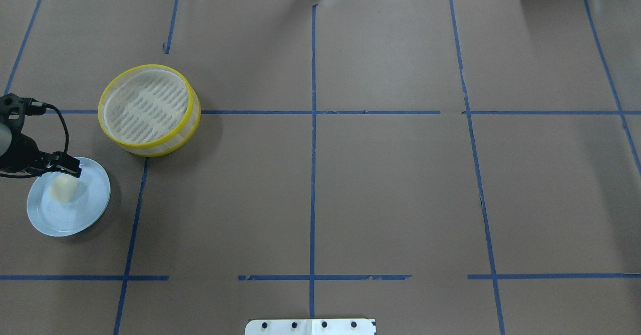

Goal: Place bun in steamer
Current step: 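Move the left gripper down over the pale bun on the blue plate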

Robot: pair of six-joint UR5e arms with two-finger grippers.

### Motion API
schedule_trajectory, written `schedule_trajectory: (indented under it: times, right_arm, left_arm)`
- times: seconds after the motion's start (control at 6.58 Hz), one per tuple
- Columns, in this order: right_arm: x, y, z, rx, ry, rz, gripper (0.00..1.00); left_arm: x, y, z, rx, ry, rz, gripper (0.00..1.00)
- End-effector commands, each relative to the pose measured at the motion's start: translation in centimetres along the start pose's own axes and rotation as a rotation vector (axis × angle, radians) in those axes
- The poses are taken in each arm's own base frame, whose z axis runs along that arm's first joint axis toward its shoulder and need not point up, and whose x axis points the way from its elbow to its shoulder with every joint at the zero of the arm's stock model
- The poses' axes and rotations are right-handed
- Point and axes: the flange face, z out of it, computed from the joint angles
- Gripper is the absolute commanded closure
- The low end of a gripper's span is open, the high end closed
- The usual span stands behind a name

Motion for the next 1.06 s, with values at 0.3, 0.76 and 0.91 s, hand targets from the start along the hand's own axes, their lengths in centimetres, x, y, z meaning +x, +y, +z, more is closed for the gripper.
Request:
schedule_trajectory:
  times: [0.3,0.76,0.91]
  right_arm:
    - [0.0,0.0,0.0,0.0,0.0,0.0,0.0]
    - [0.0,0.0,0.0,0.0,0.0,0.0,0.0]
    - [0.0,0.0,0.0,0.0,0.0,0.0,0.0]
  left_arm:
    - [-0.1,1.1,2.9,-0.054,-0.025,0.007,0.22]
    - [0.1,1.4,3.3,-0.062,-0.025,0.019,0.39]
    - [0.1,1.4,3.3,-0.063,-0.026,0.02,0.45]
